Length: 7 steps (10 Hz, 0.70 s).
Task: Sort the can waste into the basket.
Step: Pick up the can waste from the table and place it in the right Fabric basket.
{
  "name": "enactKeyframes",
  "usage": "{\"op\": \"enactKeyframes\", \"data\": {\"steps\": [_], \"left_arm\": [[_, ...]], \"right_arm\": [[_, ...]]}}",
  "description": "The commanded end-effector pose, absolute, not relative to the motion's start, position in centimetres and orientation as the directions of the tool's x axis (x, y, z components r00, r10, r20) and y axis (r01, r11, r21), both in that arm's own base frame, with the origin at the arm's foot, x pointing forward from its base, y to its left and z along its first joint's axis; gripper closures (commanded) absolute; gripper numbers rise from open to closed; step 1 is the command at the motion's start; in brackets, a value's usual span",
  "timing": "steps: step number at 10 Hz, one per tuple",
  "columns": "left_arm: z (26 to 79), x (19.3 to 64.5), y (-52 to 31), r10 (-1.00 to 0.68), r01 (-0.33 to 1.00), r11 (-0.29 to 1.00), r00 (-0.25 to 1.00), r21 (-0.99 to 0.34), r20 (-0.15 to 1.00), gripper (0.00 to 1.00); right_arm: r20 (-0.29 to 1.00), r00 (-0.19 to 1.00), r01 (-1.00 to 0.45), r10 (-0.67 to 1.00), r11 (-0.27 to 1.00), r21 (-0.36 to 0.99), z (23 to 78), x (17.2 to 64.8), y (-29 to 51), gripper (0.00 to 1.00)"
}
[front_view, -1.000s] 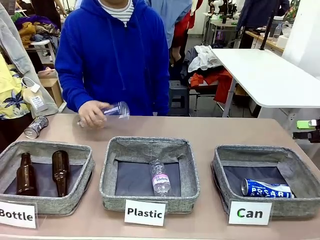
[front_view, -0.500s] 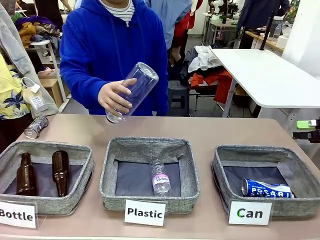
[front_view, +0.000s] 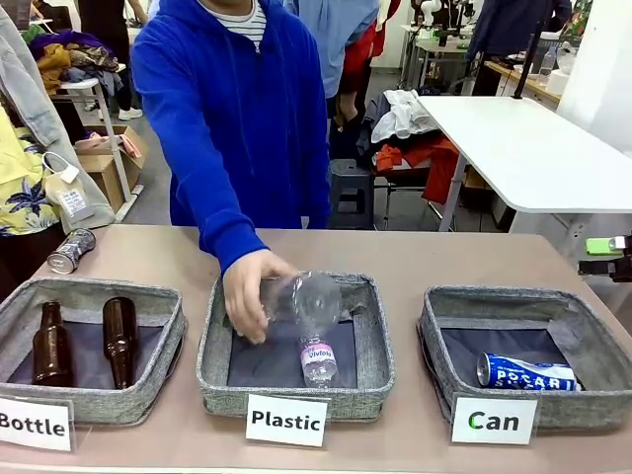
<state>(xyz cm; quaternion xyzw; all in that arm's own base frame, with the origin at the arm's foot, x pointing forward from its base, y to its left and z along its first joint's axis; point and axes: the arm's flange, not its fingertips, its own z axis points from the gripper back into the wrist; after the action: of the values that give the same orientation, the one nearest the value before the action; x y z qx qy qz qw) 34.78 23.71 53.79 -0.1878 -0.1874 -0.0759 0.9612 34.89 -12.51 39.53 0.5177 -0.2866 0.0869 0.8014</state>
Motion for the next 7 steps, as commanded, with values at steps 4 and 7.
{"op": "enactKeyframes", "data": {"steps": [4, 7], "left_arm": [[51.0, 34.0, 25.5, -0.072, 0.257, 0.869, 0.911, -0.424, 0.405, 0.0], [53.0, 38.5, 21.4, -0.176, 0.289, 0.897, 0.927, -0.335, 0.331, 0.0]], "right_arm": [[0.571, 0.807, -0.459, -0.153, 0.445, 0.769, 39.5, 34.9, -12.6, 0.0], [0.571, 0.807, -0.459, -0.153, 0.445, 0.769, 39.5, 34.9, -12.6, 0.0]]}}
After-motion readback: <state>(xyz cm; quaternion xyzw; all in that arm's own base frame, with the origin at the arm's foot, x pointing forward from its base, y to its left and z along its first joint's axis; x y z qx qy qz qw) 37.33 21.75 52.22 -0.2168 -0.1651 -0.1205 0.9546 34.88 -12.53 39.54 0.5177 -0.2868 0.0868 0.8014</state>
